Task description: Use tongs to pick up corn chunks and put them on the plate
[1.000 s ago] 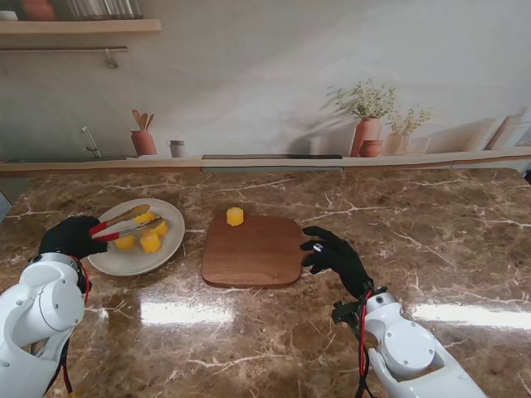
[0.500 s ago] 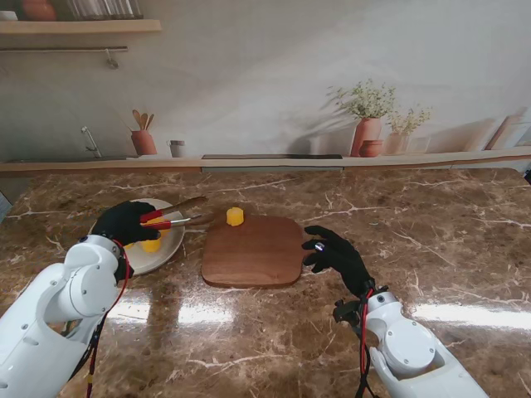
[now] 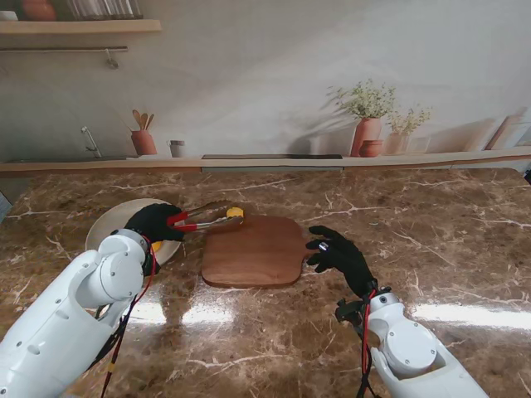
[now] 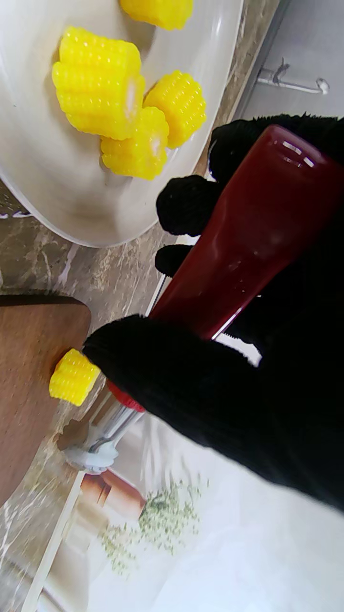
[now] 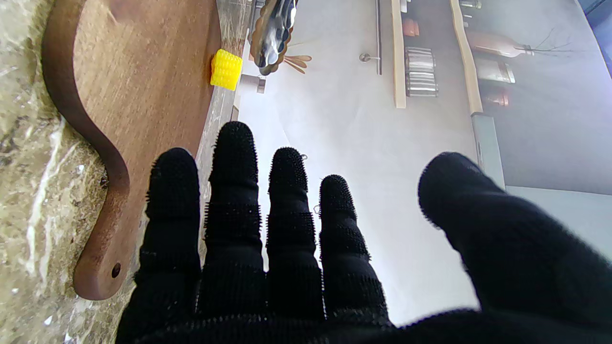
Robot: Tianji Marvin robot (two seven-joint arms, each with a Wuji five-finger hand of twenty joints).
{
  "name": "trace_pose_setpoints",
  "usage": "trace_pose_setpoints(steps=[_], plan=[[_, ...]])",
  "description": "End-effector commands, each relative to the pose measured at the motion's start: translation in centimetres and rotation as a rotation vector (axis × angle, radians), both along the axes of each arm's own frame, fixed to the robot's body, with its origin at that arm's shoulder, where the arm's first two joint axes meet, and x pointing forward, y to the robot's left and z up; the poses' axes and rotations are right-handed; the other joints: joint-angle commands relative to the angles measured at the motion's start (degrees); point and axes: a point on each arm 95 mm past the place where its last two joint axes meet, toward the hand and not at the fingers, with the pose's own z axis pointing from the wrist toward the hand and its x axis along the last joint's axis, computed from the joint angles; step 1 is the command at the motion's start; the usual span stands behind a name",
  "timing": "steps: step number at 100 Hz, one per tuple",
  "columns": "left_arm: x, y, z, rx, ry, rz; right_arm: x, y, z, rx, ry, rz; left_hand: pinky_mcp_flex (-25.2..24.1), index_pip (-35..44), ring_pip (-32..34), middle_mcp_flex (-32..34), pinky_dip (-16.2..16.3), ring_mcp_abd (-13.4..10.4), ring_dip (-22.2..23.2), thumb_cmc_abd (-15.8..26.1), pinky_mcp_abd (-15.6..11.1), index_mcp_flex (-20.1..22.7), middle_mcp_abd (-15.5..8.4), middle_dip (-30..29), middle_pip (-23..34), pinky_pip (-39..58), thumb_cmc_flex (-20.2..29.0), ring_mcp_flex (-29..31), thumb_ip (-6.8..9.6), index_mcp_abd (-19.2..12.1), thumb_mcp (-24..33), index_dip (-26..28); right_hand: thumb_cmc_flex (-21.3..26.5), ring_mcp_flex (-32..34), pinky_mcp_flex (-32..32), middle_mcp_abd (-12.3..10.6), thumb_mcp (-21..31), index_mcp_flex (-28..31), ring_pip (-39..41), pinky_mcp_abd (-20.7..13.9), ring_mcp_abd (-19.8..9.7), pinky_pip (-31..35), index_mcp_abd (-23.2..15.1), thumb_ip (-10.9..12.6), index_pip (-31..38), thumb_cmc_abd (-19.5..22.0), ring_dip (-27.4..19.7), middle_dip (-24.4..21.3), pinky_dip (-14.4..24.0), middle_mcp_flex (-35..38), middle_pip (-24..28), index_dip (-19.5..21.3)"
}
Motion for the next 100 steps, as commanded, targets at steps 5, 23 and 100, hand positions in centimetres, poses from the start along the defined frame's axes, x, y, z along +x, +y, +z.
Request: trace_pose_setpoints(steps=[5, 23, 100], plan=[[0.6, -0.2, 0.0, -0.027, 0.004, 0.030, -0.5, -0.1, -0.6, 0.012, 0.018, -0.004, 0.43, 0.93, -0.60, -1.35, 0.25, -1.52, -0.28, 5.53, -1.54, -0.68, -3.11, -0.81, 1.67, 0.80, 2.88, 0.14, 1.70, -3.61, 10.71, -0.78, -0.58, -1.25, -0.23, -0.50, -1.39, -0.83, 0.15, -0.37, -0.04, -0.86, -0.90, 2.16, -0.71, 0.39, 1.04, 0.86, 1.87, 0.45, -0.48, -0.30], [1.3, -0.3, -0.1, -0.082, 0.034, 0.077, -0.6, -0.2, -0.6, 0.018, 0.017, -0.011, 0.24, -0.16, -0.59, -2.28, 0.34, -1.27, -0.20, 5.50, -1.47, -1.39, -2.84, -1.37, 2.09, 0.86, 2.68, -0.07, 1.69, -2.68, 11.27, -1.37, -0.60, -1.26, -0.23, -0.50, -1.36, -0.79, 0.15, -0.39, -0.07, -0.86, -0.90, 2.15, -0.70, 0.36, 1.04, 0.87, 1.88, 0.50, -0.47, -0.30], [3.2, -1.5, -2.0, -0.052, 0.159, 0.042, -0.6, -0.5, -1.1, 0.028, 0.023, -0.021, -0.02, -3.59, -0.57, -4.82, 0.50, -1.19, -0.15, 5.89, -1.45, -2.21, -2.84, -4.30, 5.31, 0.96, 1.59, -0.49, 1.37, -1.55, 12.57, -3.37, -0.68, -1.29, -0.29, -0.49, -1.27, -0.77, 0.13, -0.33, -0.14, -0.90, -0.93, 2.16, -0.69, 0.29, 1.06, 0.93, 1.91, 0.47, -0.49, -0.30]])
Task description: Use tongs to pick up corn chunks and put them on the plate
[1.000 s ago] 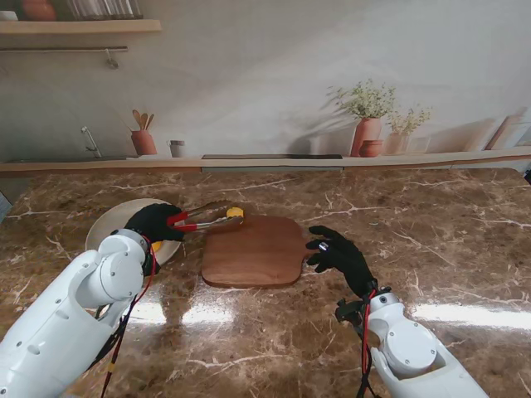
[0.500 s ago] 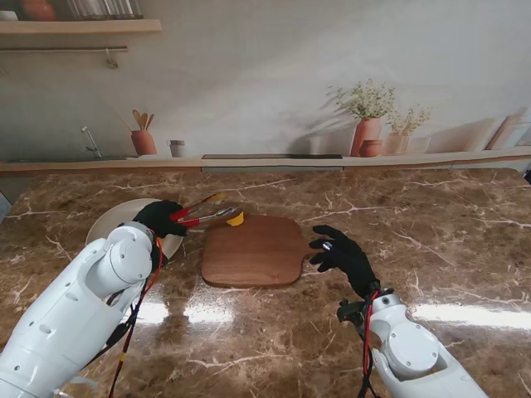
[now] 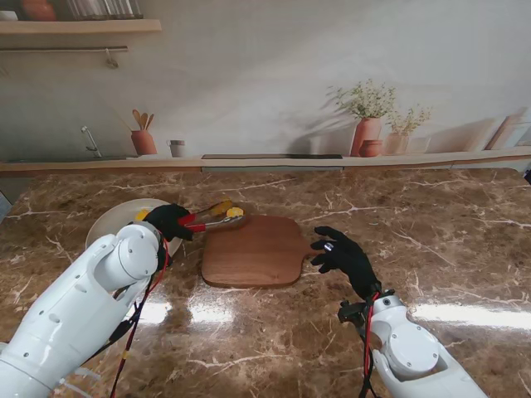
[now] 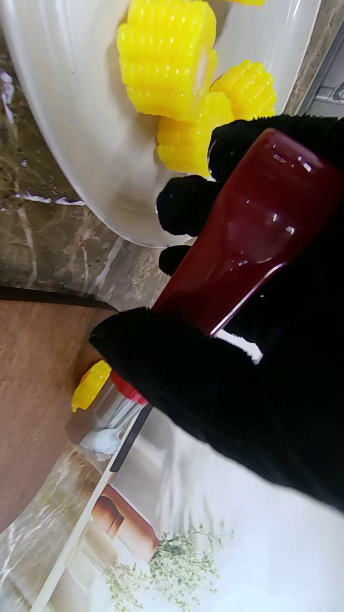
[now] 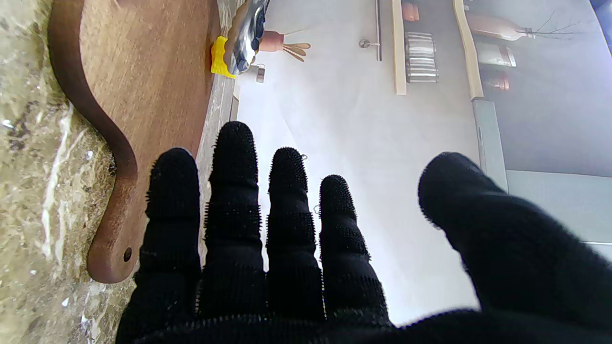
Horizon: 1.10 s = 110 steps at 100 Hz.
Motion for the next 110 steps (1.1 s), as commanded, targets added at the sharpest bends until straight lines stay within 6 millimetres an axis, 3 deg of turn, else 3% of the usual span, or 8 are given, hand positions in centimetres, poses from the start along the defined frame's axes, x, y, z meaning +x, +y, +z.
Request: trace_pose_setpoints(steps=[1, 11, 13, 23, 35, 52, 81, 110], plan=[[0.2, -0.2, -0.3, -0.001, 0.013, -0.001, -0.4, 0.2, -0.6, 0.006, 0.019, 0.012, -0.07, 0.77, -0.54, -1.55, 0.51, -1.16, -0.14, 5.93, -1.42, -0.09, -2.72, -0.72, 1.28, 0.97, 1.72, -0.46, 1.36, -2.26, 8.45, -0.89, -0.68, -1.27, -0.26, -0.49, -1.27, -0.78, 0.14, -0.34, -0.10, -0.90, -0.91, 2.16, -0.70, 0.29, 1.07, 0.93, 1.88, 0.49, -0.48, -0.30], [0.2, -0.5, -0.6, -0.008, 0.024, -0.014, -0.4, 0.2, -0.6, 0.007, 0.021, 0.012, -0.64, 2.83, -0.40, 2.53, 0.74, -0.49, 0.07, 9.44, -0.88, 2.38, -3.12, 3.27, -3.90, 1.03, 7.20, -0.59, 2.36, -4.34, 0.42, 0.10, -0.68, -1.28, -0.25, -0.53, -1.29, -0.78, 0.14, -0.33, -0.08, -0.90, -0.93, 2.15, -0.70, 0.27, 1.07, 0.95, 1.89, 0.51, -0.47, -0.30], [0.2, -0.5, -0.6, -0.011, 0.028, -0.016, -0.4, 0.2, -0.6, 0.007, 0.022, 0.012, -0.79, 3.62, -0.33, 2.92, 0.84, -0.27, 0.14, 10.51, -0.77, 2.90, -2.01, 3.74, -4.50, 1.07, 8.52, -0.61, 2.72, -4.93, -1.41, 0.52, -0.68, -1.32, -0.24, -0.53, -1.29, -0.79, 0.13, -0.33, -0.06, -0.89, -0.95, 2.15, -0.71, 0.26, 1.07, 0.95, 1.89, 0.56, -0.45, -0.30], [0.2, -0.7, -0.9, -0.015, 0.026, -0.022, -0.4, 0.2, -0.6, 0.006, 0.023, 0.011, -1.08, 8.32, 0.17, 4.31, 1.09, 0.42, 0.35, 15.29, -0.40, 6.28, -1.96, 4.53, -4.87, 1.50, 13.40, -0.54, 3.24, -8.47, -6.73, 3.30, -0.68, -1.32, -0.26, -0.45, -1.29, -0.82, 0.14, -0.31, -0.05, -0.89, -0.89, 2.15, -0.72, 0.33, 1.08, 0.94, 1.90, 0.43, -0.50, -0.31], [0.1, -0.7, -1.1, -0.011, 0.011, -0.025, -0.4, 0.2, -0.6, 0.004, 0.025, 0.013, -0.53, 13.19, 1.15, 5.96, 1.39, 0.66, 0.57, 17.69, -0.23, 11.55, -2.26, 5.14, -4.17, 2.51, 13.55, 0.20, 3.18, -10.76, -5.59, 5.80, -0.70, -1.28, -0.25, -0.47, -1.31, -0.88, 0.17, -0.33, -0.06, -0.89, -0.90, 2.15, -0.76, 0.38, 1.09, 0.95, 1.90, 0.48, -0.48, -0.32], [0.0, -0.7, -1.2, -0.029, -0.025, -0.022, -0.4, 0.3, -0.5, 0.002, 0.025, 0.020, -0.33, 17.75, 2.33, 8.64, 1.70, 1.59, 0.83, 16.72, 0.74, 16.51, -2.79, 6.17, -2.71, 3.46, 13.55, 1.03, 3.59, -10.47, -1.72, 7.28, -0.67, -1.26, -0.27, -0.47, -1.38, -0.90, 0.19, -0.31, 0.00, -0.90, -0.85, 2.16, -0.78, 0.42, 1.10, 0.94, 1.90, 0.43, -0.50, -0.33], [-0.7, 0.2, -0.3, -0.076, -0.093, 0.003, -0.4, 0.3, -0.1, -0.001, 0.021, 0.023, -1.28, 19.34, 3.00, 9.26, 2.13, 2.53, 1.00, 15.10, 1.90, 18.24, -2.70, 7.49, -1.40, 3.27, 13.55, 0.63, 1.88, -9.07, 2.70, 6.59, -0.66, -1.25, -0.28, -0.41, -1.45, -0.90, 0.24, -0.30, 0.02, -0.91, -0.84, 2.17, -0.80, 0.49, 1.13, 0.93, 1.91, 0.45, -0.52, -0.34], [-3.6, 5.2, 2.5, -0.037, -0.204, 0.108, -0.5, 0.6, 0.6, -0.009, 0.013, 0.028, -1.03, 18.99, 3.20, 9.47, 2.40, 2.61, 0.95, 15.08, 1.89, 18.37, -2.50, 7.42, -1.44, 3.42, 13.56, 0.87, 1.69, -8.94, 2.63, 5.97, -0.64, -1.27, -0.28, -0.39, -1.50, -0.88, 0.16, -0.31, 0.02, -0.95, -0.86, 2.18, -0.80, 0.49, 1.09, 0.89, 1.89, 0.37, -0.62, -0.34]])
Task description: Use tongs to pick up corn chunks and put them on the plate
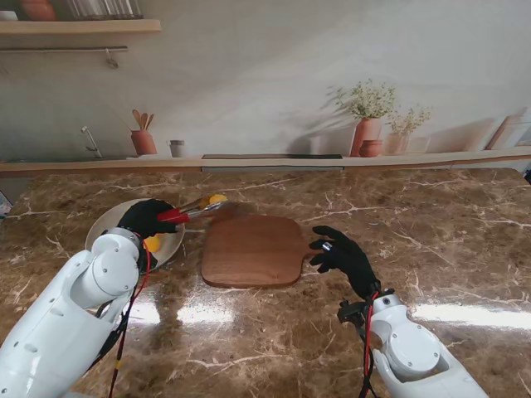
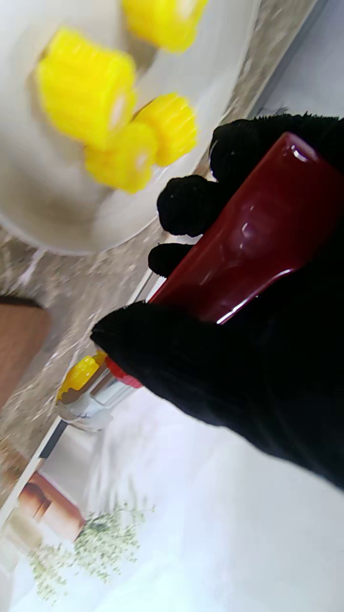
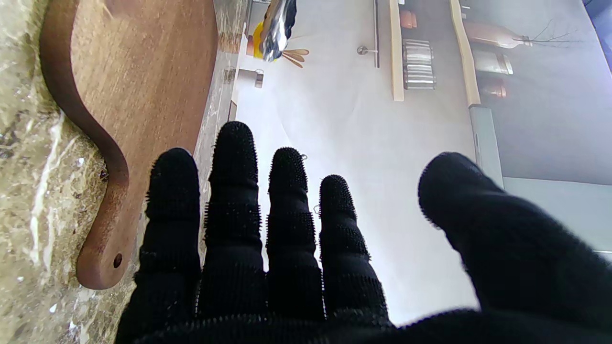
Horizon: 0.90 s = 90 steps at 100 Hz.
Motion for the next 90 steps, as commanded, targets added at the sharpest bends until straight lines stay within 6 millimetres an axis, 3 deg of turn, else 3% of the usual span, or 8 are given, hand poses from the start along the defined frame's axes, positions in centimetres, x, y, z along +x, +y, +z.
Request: trace_pose_setpoints(steps=[1, 24, 46, 59, 90], plan=[[-1.0, 2.3, 0.7, 0.031, -0.024, 0.043, -0.4, 0.3, -0.1, 0.001, 0.014, 0.013, -0.34, 12.71, 3.16, 2.42, 2.37, 2.62, 0.69, 11.68, 1.53, 13.15, -2.40, 0.90, 1.92, 3.33, 8.03, 0.62, 1.71, -7.63, 12.70, 0.57, -0.65, -1.28, -0.26, -0.40, -1.48, -0.89, 0.15, -0.31, 0.00, -0.94, -0.84, 2.18, -0.80, 0.50, 1.09, 0.89, 1.83, 0.40, -0.61, -0.34], [-4.0, 7.8, 2.0, 0.108, -0.055, 0.168, -0.4, 0.7, 0.3, -0.003, 0.006, 0.024, -0.27, 12.68, 3.15, 2.54, 2.44, 2.55, 0.62, 11.66, 1.64, 13.21, -2.15, 0.91, 1.92, 3.31, 8.03, 0.76, 1.74, -7.58, 12.64, 0.33, -0.65, -1.27, -0.24, -0.49, -1.48, -0.92, 0.13, -0.32, -0.04, -0.95, -0.86, 2.19, -0.81, 0.55, 1.08, 0.88, 1.83, 0.37, -0.63, -0.35], [-5.7, 11.5, 1.5, 0.164, -0.064, 0.291, -0.4, 0.9, 0.3, -0.008, 0.010, 0.036, -0.19, 12.59, 3.20, 2.57, 2.50, 2.66, 0.61, 11.53, 1.73, 13.23, -1.92, 0.89, 1.78, 3.34, 8.03, 0.92, 1.78, -7.33, 12.71, 0.09, -0.63, -1.24, -0.27, -0.40, -1.54, -0.92, 0.15, -0.29, -0.06, -0.97, -0.93, 2.19, -0.81, 0.54, 1.08, 0.88, 1.83, 0.39, -0.62, -0.34], [-6.2, 12.7, 0.8, 0.194, -0.056, 0.345, -0.3, 1.0, 0.2, -0.010, 0.010, 0.039, -0.09, 12.39, 3.29, 2.59, 2.55, 2.79, 0.64, 11.46, 1.81, 13.08, -1.54, 0.85, 1.65, 3.41, 8.03, 1.07, 1.78, -7.13, 12.79, -0.12, -0.64, -1.26, -0.24, -0.40, -1.52, -0.91, 0.15, -0.37, 0.00, -0.96, -0.88, 2.20, -0.81, 0.59, 1.08, 0.89, 1.83, 0.40, -0.60, -0.34], [-6.5, 13.5, -0.3, 0.230, -0.056, 0.423, -0.2, 1.0, 0.1, -0.012, 0.014, 0.043, 0.14, 11.36, 3.54, 2.55, 2.65, 2.74, 0.67, 11.22, 1.94, 12.62, -0.85, 0.71, 1.35, 3.69, 8.03, 1.24, 1.61, -6.55, 12.94, -0.97, -0.60, -1.25, -0.24, -0.44, -1.58, -0.92, 0.17, -0.31, -0.06, -0.95, -0.88, 2.20, -0.82, 0.62, 1.10, 0.89, 1.84, 0.40, -0.58, -0.34]])
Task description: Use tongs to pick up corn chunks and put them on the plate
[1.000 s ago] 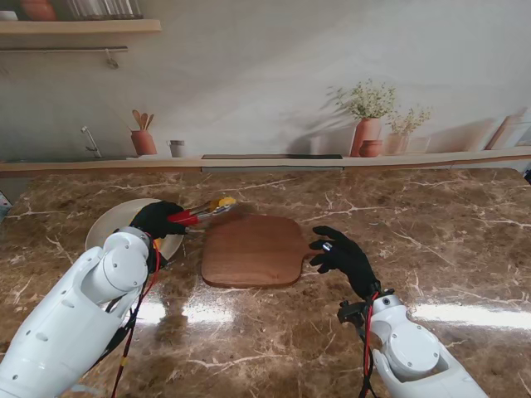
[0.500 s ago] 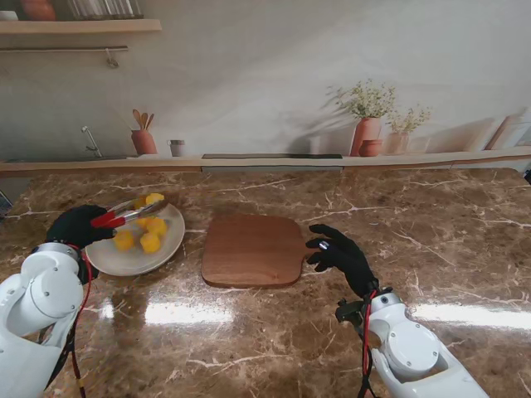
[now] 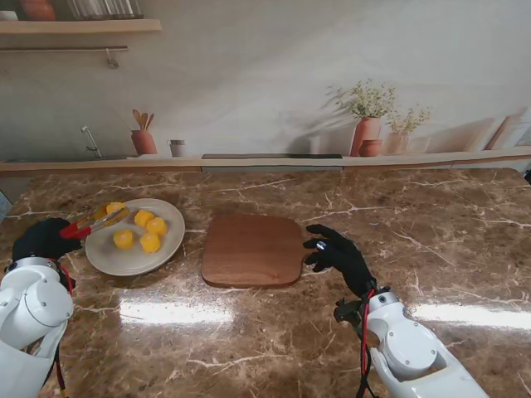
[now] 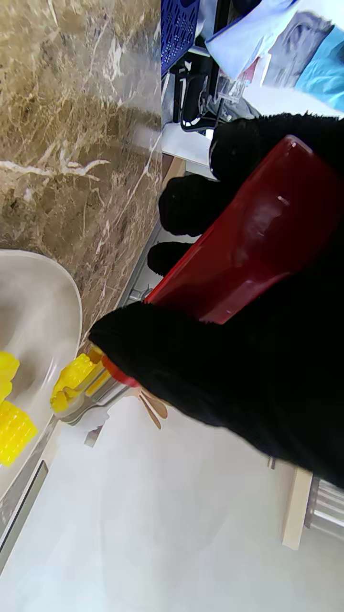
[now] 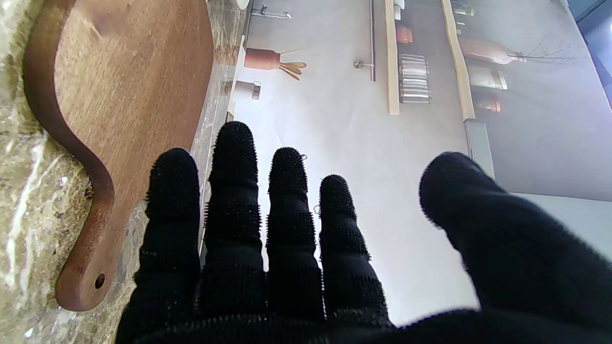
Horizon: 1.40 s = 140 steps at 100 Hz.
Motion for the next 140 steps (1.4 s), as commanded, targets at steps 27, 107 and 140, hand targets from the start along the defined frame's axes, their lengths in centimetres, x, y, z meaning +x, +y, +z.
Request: trace_pose_setpoints(steps=[27, 107, 140], plan=[[-0.1, -0.4, -0.7, -0.030, 0.058, -0.017, -0.2, 0.1, -0.7, 0.005, 0.023, 0.011, -0.44, 1.37, 0.62, -2.99, 1.19, 0.49, 0.30, 6.84, -0.91, 5.46, -0.20, -1.15, -2.13, 2.10, 3.55, -0.81, 2.79, -3.71, 9.60, -2.58, -0.60, -1.27, -0.25, -0.48, -1.05, -0.99, 0.19, -0.31, -0.03, -0.97, -0.83, 2.20, -0.85, 0.60, 1.10, 0.88, 1.32, 0.36, -0.61, -0.34], [-2.7, -6.4, 2.9, -0.075, -0.041, -0.387, 0.0, 0.1, -0.8, -0.004, 0.017, 0.011, -0.50, 1.54, -1.17, -2.73, 0.76, -0.08, -0.55, 4.87, -1.09, 6.14, -1.64, -2.93, -1.09, 1.27, 0.33, -0.62, 2.03, -5.60, 13.01, -1.37, -0.51, -1.27, -0.27, -0.47, -1.03, -0.97, 0.13, -0.28, -0.09, -1.00, -0.83, 2.19, -0.84, 0.60, 1.06, 0.84, 1.32, 0.29, -0.67, -0.33], [-6.3, -12.8, -0.4, -0.154, 0.041, -0.732, 0.2, 0.0, -0.7, -0.004, 0.013, 0.007, -0.39, 2.65, -1.84, -2.40, 0.17, -1.10, -0.80, 5.16, -1.58, 5.38, -2.78, -2.32, -1.92, 0.21, 0.00, -0.49, 1.87, -6.71, 13.05, -0.83, -0.44, -1.27, -0.27, -0.46, -1.08, -0.90, 0.12, -0.30, -0.06, -1.01, -0.88, 2.18, -0.81, 0.62, 1.05, 0.83, 1.31, 0.32, -0.65, -0.32]])
